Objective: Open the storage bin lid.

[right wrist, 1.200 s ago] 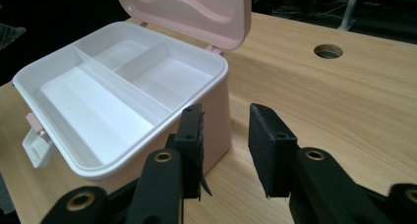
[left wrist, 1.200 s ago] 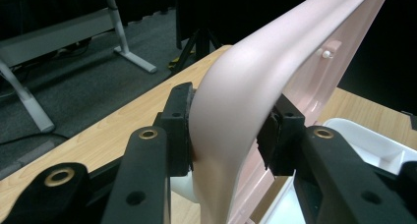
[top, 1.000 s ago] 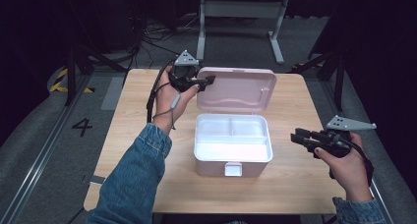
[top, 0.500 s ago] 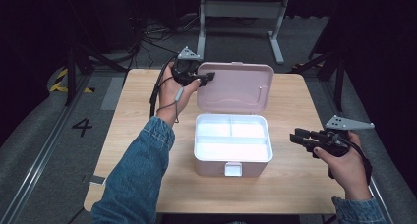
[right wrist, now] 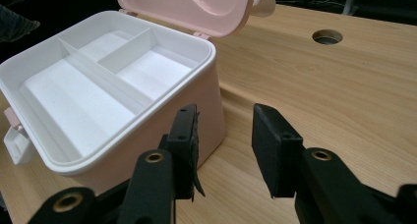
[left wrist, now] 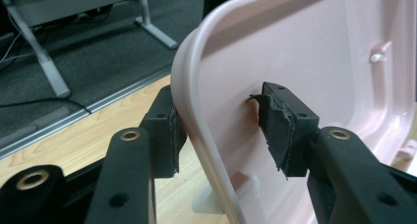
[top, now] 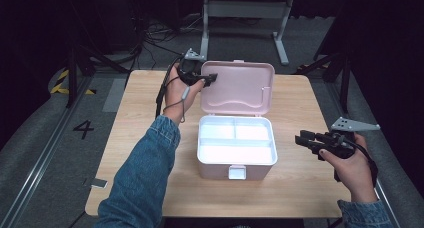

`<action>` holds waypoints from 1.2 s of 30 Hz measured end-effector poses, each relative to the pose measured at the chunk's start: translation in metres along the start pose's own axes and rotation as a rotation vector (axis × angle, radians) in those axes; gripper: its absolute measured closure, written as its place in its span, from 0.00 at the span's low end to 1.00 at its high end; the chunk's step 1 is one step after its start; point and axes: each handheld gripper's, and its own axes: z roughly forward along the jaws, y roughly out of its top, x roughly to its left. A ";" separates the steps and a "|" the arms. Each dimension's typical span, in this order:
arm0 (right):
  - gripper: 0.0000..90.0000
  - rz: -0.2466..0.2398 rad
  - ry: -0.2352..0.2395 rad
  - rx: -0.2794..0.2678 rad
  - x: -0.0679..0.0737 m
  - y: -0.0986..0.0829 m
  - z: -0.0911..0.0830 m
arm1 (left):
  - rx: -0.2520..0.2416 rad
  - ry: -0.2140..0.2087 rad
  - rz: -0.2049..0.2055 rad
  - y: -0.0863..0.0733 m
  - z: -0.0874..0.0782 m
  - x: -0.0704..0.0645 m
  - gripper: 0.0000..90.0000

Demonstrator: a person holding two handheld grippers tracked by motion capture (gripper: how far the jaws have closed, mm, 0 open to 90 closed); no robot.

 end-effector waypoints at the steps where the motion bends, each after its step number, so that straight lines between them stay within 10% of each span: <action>1: 0.71 0.003 0.001 0.001 0.000 0.000 0.000 | 0.013 0.004 0.002 0.000 0.001 0.001 0.60; 28: 0.71 0.018 -0.002 0.016 -0.007 -0.005 0.003 | 0.167 0.009 -0.081 -0.022 0.038 0.025 0.60; 36: 0.71 0.023 0.003 0.017 -0.007 -0.005 0.004 | 0.224 0.041 -0.046 -0.030 0.046 0.027 0.65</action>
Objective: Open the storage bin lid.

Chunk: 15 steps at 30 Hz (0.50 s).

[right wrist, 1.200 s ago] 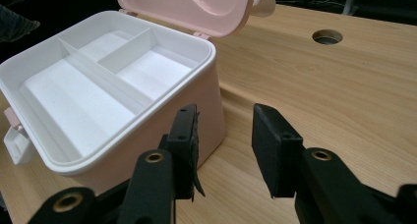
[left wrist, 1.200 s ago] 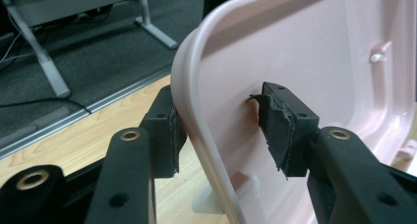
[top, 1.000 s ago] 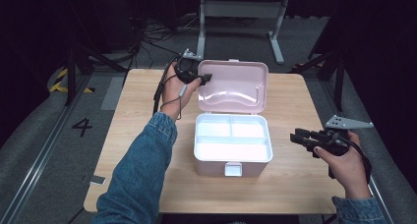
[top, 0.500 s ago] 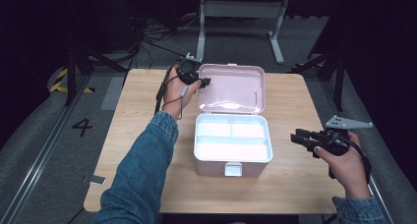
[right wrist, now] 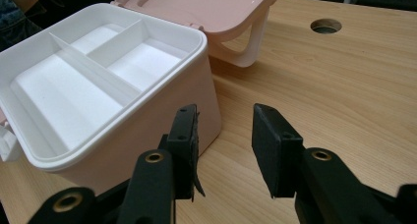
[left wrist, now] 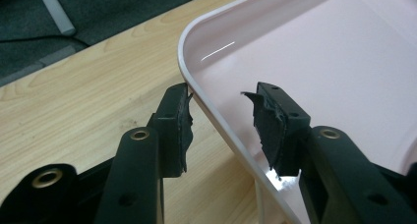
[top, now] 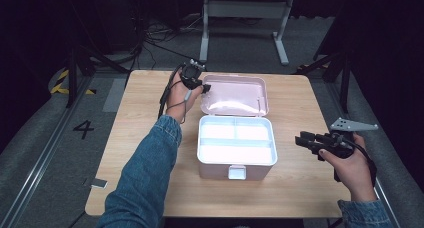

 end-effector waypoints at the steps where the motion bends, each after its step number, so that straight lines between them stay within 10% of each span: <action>1: 0.71 -0.001 0.001 0.001 0.000 0.000 0.000 | 0.002 0.000 -0.007 -0.001 0.002 0.000 0.65; 11: 0.70 0.000 0.004 0.002 0.000 0.000 0.000 | 0.049 -0.003 -0.005 -0.005 0.009 0.001 0.62; 15: 0.69 0.000 0.003 -0.002 0.001 0.000 -0.001 | -0.004 -0.020 -0.033 -0.007 0.001 0.003 0.60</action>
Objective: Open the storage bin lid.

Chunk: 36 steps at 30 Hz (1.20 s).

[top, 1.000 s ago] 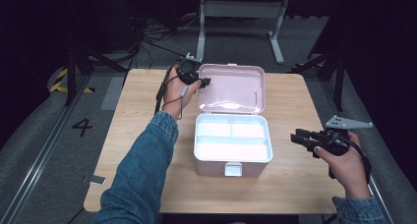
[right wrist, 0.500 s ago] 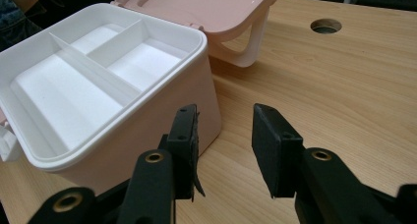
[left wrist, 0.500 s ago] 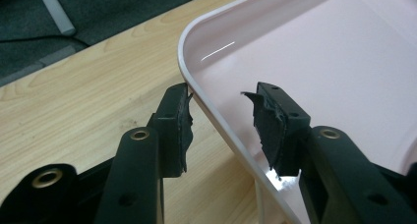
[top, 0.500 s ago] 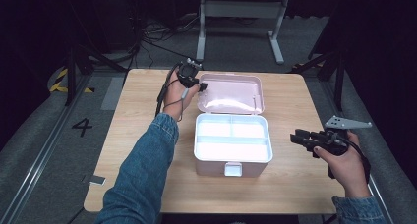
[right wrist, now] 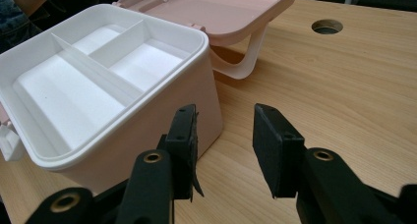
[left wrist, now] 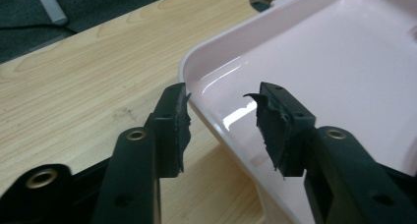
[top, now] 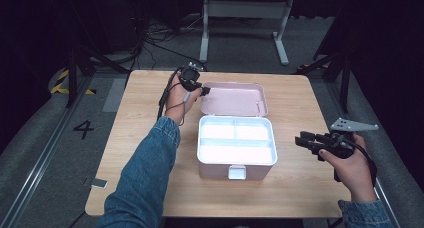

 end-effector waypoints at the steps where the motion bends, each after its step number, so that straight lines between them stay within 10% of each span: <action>1: 0.69 0.000 0.000 0.000 0.000 0.000 0.000 | -0.007 0.006 0.002 0.000 -0.002 0.000 0.60; 14: 0.68 -0.011 0.017 -0.003 0.002 0.008 0.007 | -0.122 -0.042 0.111 -0.013 -0.093 -0.030 0.51; 36: 0.59 -0.035 -0.007 0.027 -0.019 0.033 0.019 | -0.057 0.002 0.172 -0.091 -0.191 -0.046 0.43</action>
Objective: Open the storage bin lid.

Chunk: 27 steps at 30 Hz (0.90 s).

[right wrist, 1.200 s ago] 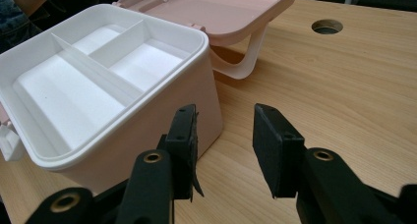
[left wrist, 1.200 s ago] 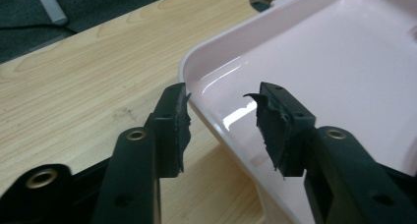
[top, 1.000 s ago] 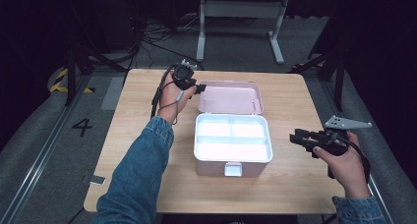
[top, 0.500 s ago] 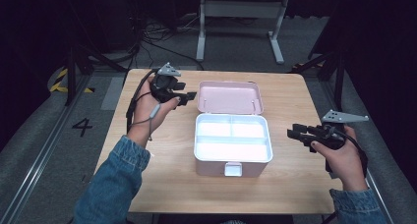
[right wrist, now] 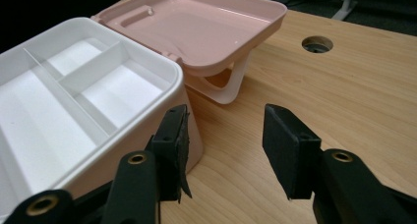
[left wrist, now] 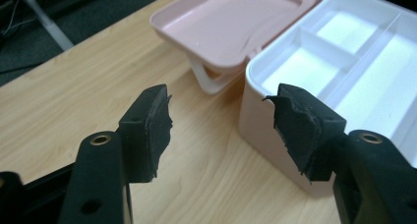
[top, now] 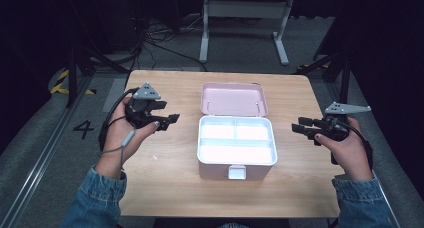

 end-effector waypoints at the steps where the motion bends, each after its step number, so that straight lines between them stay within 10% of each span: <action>1: 0.58 0.004 -0.004 0.015 -0.003 0.000 0.001 | 0.017 0.017 -0.002 -0.006 -0.002 -0.001 0.43; 27: 0.48 0.027 -0.121 0.203 -0.030 -0.026 0.010 | 0.320 0.104 -0.134 -0.090 0.024 0.030 0.36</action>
